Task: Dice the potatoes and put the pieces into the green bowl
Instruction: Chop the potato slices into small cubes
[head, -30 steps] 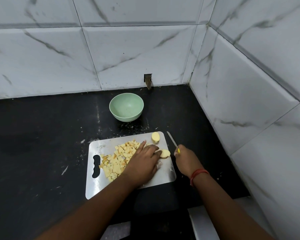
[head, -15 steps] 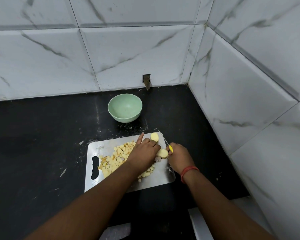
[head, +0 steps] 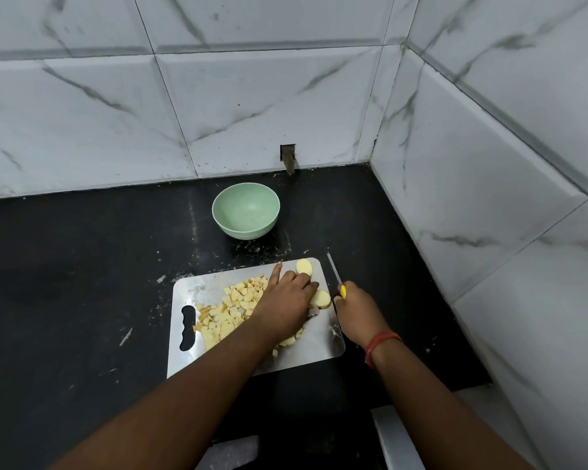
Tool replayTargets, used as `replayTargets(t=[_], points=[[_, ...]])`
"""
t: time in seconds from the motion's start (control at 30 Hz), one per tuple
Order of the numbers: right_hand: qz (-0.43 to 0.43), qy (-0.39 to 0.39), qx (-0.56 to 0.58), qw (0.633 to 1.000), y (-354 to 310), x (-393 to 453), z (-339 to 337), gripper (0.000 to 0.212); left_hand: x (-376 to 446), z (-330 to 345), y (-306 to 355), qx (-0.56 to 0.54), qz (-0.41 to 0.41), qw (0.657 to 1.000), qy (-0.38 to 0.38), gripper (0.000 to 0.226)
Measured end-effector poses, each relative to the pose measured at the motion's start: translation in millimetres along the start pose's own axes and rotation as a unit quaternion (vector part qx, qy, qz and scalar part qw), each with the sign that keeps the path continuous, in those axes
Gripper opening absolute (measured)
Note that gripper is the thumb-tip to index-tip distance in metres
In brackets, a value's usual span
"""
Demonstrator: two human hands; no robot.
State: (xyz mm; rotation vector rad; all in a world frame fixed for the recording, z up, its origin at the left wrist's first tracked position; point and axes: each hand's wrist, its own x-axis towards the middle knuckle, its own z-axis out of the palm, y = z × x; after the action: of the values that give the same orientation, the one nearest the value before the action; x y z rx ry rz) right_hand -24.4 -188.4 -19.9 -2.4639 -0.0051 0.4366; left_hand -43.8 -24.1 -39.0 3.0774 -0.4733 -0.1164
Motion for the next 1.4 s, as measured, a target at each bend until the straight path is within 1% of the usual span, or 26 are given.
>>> replayTargets(t=[0.07, 0.13, 0.23, 0.4, 0.53, 0.63, 0.83, 0.9, 1.0, 1.1, 1.17, 1.3, 1.4], points=[[0.013, -0.026, -0.029, 0.999, -1, -11, 1, 0.02, 0, 0, 1, -0.002, 0.001, 1.0, -0.003, 0.043], [0.017, -0.047, -0.085, 0.995, -3, -20, 3, 0.02, 1, 0, 2, -0.007, -0.01, 1.0, -0.005, 0.039], [0.012, -0.06, -0.157, 0.986, -6, -29, 7, 0.028, 2, -2, 5, -0.012, -0.019, 1.0, -0.009, 0.039], [0.016, -0.09, -0.205, 0.974, -13, -35, 11, 0.038, 3, -3, 6, -0.01, -0.03, 0.999, -0.008, 0.04], [0.056, -0.116, -0.22, 0.967, -14, -38, 15, 0.04, 3, -3, 8, -0.003, -0.039, 0.999, -0.004, 0.04], [0.042, -0.125, -0.219, 0.967, -8, -51, 16, 0.033, 2, -3, 10, 0.005, -0.044, 0.999, -0.008, 0.039], [0.047, -0.161, -0.201, 0.965, 14, -86, 12, 0.035, 2, -3, 12, 0.004, -0.051, 0.999, -0.009, 0.039], [0.034, -0.151, -0.192, 0.969, 13, -91, 6, 0.035, 2, -3, 12, -0.001, -0.055, 0.998, -0.007, 0.039], [0.024, -0.116, -0.183, 0.976, 2, -82, -1, 0.041, 1, -3, 12, -0.01, -0.06, 0.998, -0.01, 0.041], [0.033, -0.112, -0.208, 0.971, -14, -59, 3, 0.048, 1, -1, 11, -0.012, -0.059, 0.998, -0.01, 0.041], [0.052, -0.12, -0.217, 0.967, -22, -47, 6, 0.047, 2, 0, 10, -0.014, -0.059, 0.998, -0.008, 0.042], [0.058, -0.13, -0.211, 0.967, -30, -36, 12, 0.036, 4, 1, 9, -0.017, -0.064, 0.998, -0.005, 0.044], [0.08, -0.142, -0.214, 0.963, -30, -38, 14, 0.04, 4, 1, 11, -0.016, -0.068, 0.998, 0.001, 0.043]])
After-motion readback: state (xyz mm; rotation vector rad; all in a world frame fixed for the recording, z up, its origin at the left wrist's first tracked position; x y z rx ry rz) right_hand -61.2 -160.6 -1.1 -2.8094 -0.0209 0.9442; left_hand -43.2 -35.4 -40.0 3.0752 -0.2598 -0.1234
